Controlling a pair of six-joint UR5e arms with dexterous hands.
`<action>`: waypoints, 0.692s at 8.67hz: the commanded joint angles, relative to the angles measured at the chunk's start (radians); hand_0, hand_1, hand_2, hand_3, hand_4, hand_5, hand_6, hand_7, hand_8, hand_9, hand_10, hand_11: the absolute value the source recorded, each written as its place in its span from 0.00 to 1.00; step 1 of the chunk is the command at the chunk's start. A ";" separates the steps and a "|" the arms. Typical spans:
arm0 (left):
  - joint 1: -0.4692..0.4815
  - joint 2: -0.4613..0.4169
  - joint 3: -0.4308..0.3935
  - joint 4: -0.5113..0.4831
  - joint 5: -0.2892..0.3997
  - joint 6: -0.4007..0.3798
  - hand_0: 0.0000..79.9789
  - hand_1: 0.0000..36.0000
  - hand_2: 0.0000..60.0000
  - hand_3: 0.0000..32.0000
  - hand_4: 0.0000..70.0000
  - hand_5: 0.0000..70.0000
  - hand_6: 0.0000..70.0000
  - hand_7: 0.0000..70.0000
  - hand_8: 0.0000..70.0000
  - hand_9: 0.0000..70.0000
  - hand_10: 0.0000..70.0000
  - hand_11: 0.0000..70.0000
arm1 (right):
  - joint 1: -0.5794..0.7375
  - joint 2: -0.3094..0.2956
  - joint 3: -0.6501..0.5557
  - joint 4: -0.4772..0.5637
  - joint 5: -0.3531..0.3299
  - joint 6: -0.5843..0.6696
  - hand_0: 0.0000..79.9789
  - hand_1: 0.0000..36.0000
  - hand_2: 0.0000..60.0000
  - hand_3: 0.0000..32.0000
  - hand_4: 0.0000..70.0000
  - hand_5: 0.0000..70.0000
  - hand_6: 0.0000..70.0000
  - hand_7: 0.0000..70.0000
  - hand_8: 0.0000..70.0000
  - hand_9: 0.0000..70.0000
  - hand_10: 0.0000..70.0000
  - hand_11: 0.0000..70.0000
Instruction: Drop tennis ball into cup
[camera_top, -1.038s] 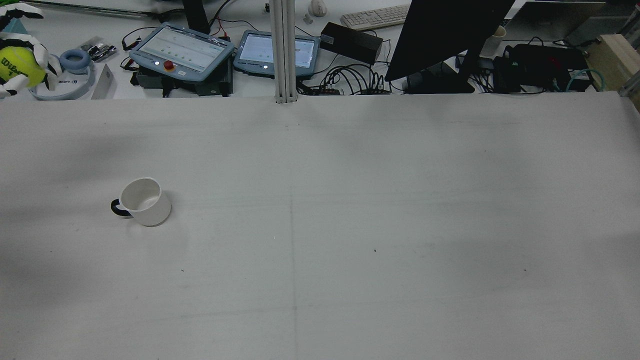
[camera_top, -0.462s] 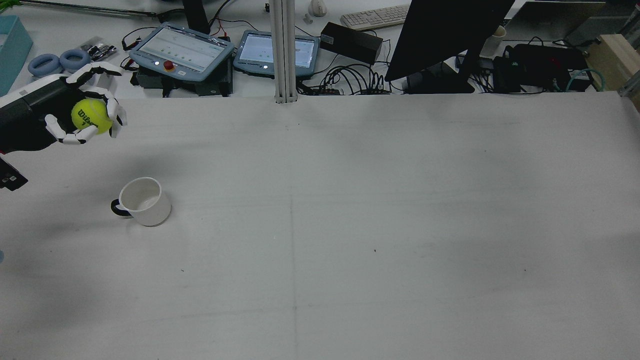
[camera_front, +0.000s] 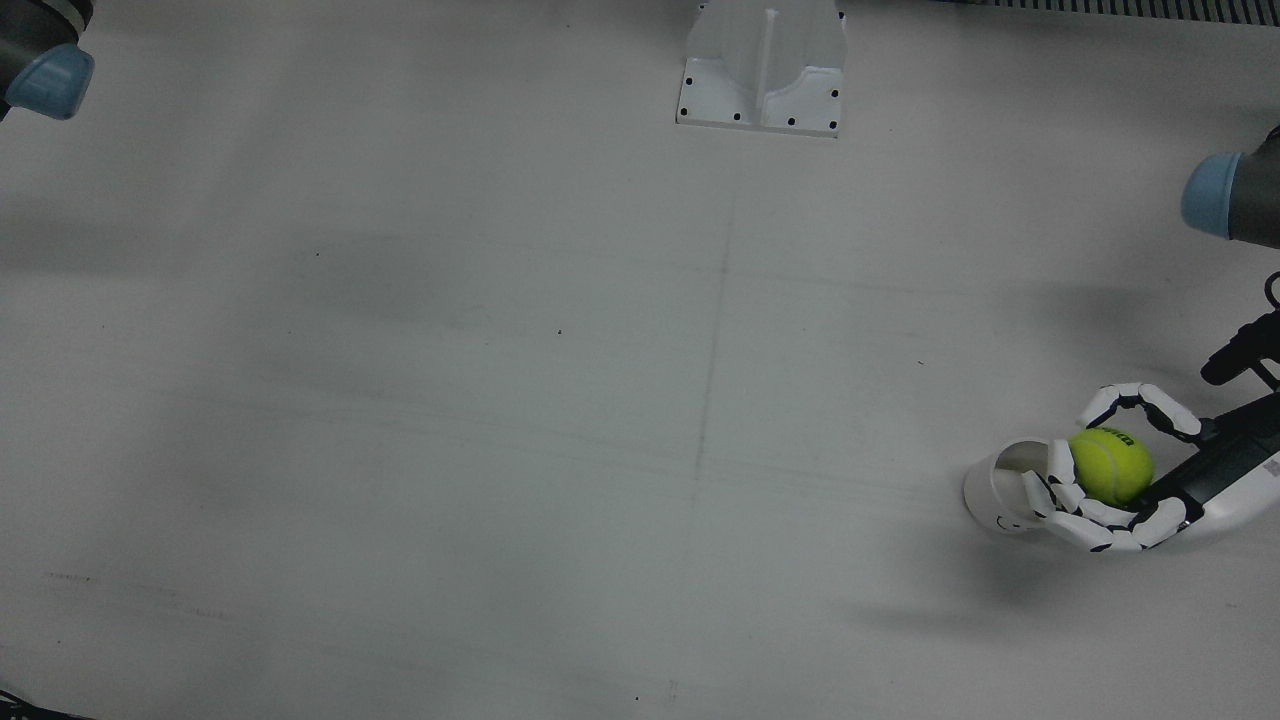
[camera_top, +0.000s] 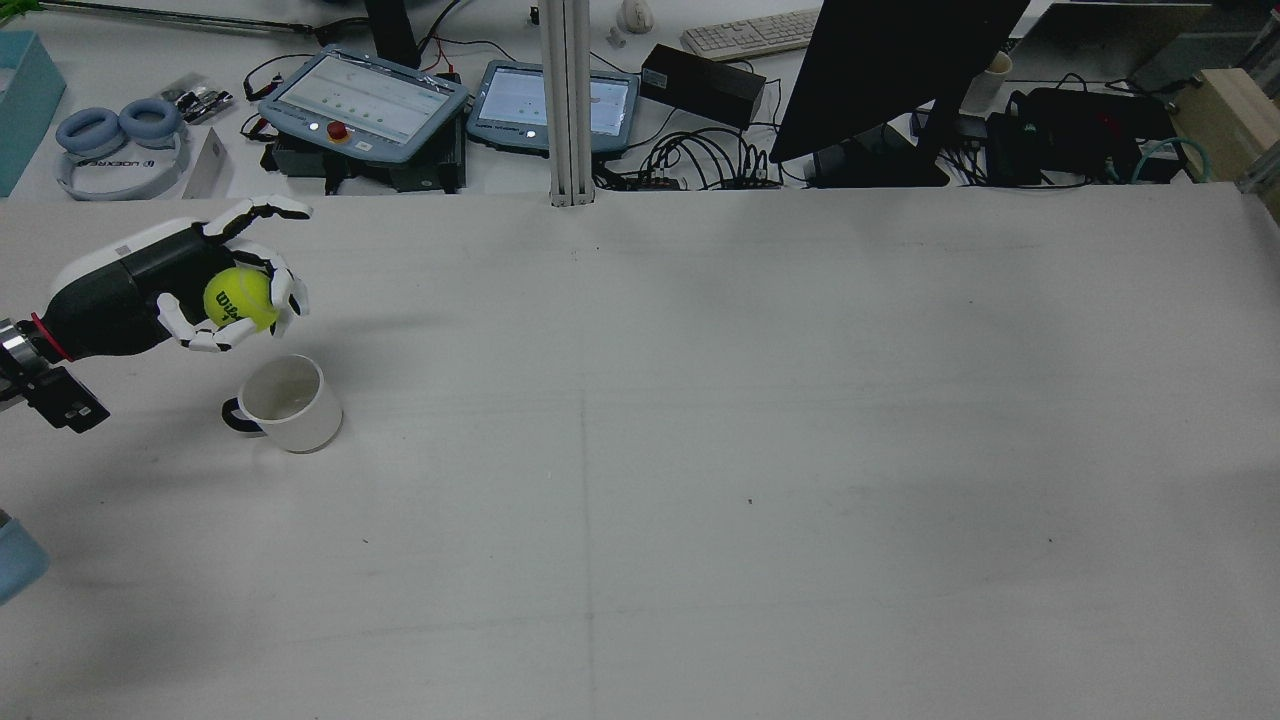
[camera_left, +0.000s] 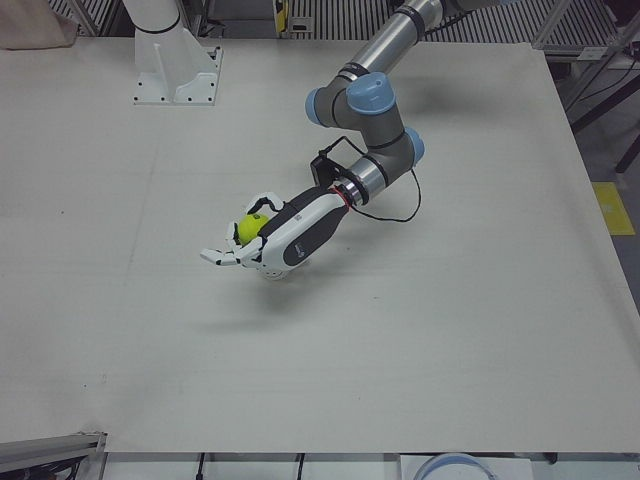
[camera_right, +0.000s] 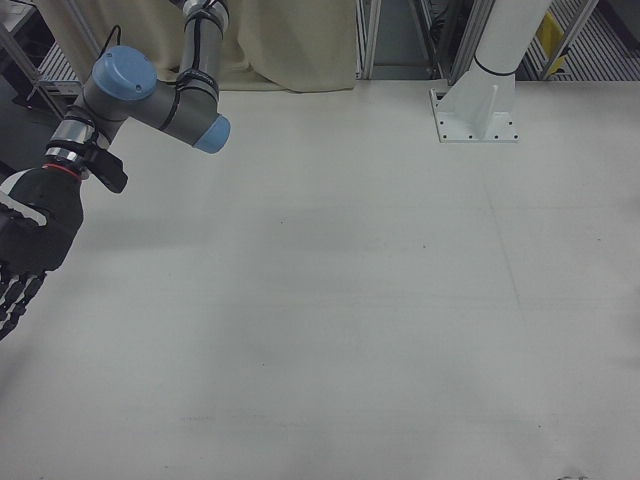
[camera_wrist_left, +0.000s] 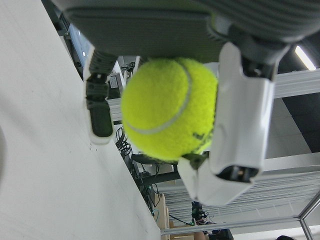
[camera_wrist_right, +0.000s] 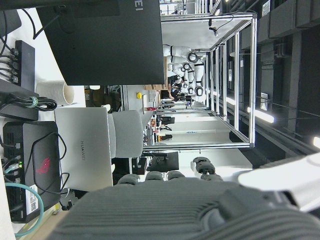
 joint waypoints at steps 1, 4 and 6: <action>0.027 0.035 0.002 -0.033 0.000 0.027 1.00 1.00 0.83 1.00 0.00 0.44 0.91 0.66 0.54 0.46 0.43 0.67 | 0.000 0.000 0.000 0.000 0.000 0.000 0.00 0.00 0.00 0.00 0.00 0.00 0.00 0.00 0.00 0.00 0.00 0.00; 0.030 0.052 0.000 -0.050 0.000 0.038 0.75 0.84 0.64 1.00 0.00 0.30 0.65 0.18 0.33 0.10 0.18 0.29 | 0.000 0.000 0.000 0.000 0.000 0.000 0.00 0.00 0.00 0.00 0.00 0.00 0.00 0.00 0.00 0.00 0.00 0.00; 0.030 0.052 0.002 -0.050 0.000 0.035 0.71 0.77 0.60 1.00 0.00 0.30 0.69 0.15 0.33 0.08 0.15 0.24 | 0.000 0.000 0.000 0.000 0.000 -0.001 0.00 0.00 0.00 0.00 0.00 0.00 0.00 0.00 0.00 0.00 0.00 0.00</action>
